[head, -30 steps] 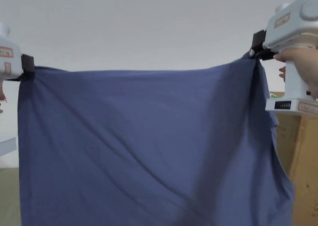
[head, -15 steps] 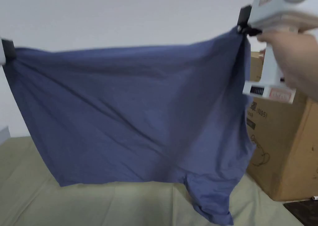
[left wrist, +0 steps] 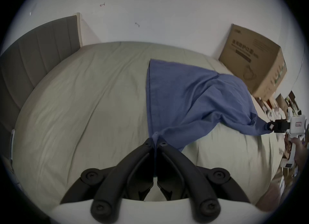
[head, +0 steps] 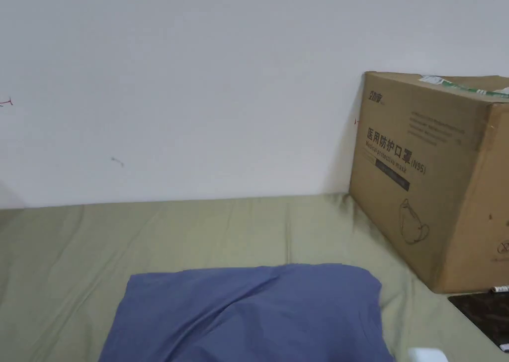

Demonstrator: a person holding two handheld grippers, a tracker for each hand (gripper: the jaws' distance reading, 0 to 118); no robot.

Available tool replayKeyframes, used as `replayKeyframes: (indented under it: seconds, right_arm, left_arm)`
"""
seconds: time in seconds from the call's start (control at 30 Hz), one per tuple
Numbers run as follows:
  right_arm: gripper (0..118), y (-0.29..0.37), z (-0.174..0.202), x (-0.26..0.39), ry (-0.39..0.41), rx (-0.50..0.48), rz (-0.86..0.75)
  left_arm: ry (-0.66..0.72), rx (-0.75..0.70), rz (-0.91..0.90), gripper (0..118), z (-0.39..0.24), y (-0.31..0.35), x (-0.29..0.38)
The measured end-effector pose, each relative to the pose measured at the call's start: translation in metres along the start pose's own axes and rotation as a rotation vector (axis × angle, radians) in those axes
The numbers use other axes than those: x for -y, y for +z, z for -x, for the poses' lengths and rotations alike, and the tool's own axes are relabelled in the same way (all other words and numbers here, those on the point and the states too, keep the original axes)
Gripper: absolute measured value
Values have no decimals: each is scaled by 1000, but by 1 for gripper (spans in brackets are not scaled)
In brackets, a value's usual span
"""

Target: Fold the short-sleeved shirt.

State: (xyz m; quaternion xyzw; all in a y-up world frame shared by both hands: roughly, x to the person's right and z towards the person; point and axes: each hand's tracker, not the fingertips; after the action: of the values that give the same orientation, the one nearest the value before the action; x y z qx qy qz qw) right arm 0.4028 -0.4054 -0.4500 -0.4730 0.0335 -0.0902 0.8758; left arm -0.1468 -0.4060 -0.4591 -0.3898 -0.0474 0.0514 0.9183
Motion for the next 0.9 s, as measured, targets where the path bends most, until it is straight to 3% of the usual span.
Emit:
replayKeyframes:
  seconds: [0.07, 0.23, 0.37, 0.6, 0.67, 0.7, 0.73, 0.77, 0.8, 0.83, 0.9]
  right_arm:
    - [6, 27, -7, 31, 20, -16, 1]
    - [6, 96, -32, 83, -16, -25, 23]
    - [6, 136, -43, 120, 46, -12, 78]
    - [6, 108, -55, 167, -1, 24, 240]
    - [8, 101, -55, 171, 23, 31, 207]
    - [15, 101, -54, 170, 24, 43, 192]
    - [31, 101, -56, 168, 11, 44, 189]
    - [58, 104, -56, 166, -13, 42, 183]
    - [100, 110, -54, 164, -41, 42, 175]
    - [117, 116, -53, 162, -48, 42, 163]
    - [118, 139, -47, 156, -40, 7, 91]
  left_arm:
    - [-1, -3, 13, 1, 7, 26, 19]
    - [-68, -12, 17, 1, 23, 92, 52]
    - [-130, 15, 109, 1, 21, 129, 90]
    - [-134, 27, 206, 1, 28, 134, 155]
    - [-173, 39, 186, 10, 29, 132, 159]
    - [-174, 38, 196, 33, 26, 131, 158]
    - [-174, 22, 209, 56, 27, 132, 157]
    - [-167, 15, 208, 84, 29, 134, 155]
    - [-159, 11, 203, 118, 32, 139, 153]
    - [-146, 9, 199, 117, 34, 142, 150]
    - [-95, 53, 91, 113, 35, 162, 140]
